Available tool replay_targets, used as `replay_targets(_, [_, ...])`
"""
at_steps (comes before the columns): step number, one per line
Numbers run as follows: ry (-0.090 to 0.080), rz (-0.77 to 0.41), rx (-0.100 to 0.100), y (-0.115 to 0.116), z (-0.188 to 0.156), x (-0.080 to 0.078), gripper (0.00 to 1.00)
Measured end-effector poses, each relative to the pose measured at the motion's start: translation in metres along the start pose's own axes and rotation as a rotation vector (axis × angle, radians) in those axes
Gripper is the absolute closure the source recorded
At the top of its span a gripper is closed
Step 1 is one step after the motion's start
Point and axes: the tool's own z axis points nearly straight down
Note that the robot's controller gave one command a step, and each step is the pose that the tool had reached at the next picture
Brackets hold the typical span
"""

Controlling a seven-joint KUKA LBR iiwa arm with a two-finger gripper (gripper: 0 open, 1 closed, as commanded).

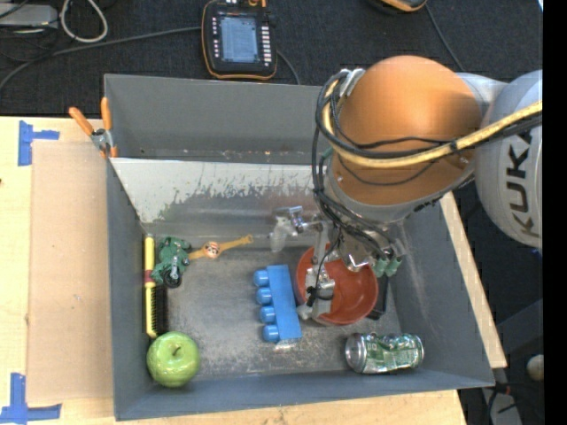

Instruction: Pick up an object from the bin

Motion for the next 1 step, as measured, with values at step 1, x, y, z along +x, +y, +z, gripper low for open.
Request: replay_targets(1, [-0.003,0.006,0.0,-0.0057,-0.0571,-0.0083,0.0])
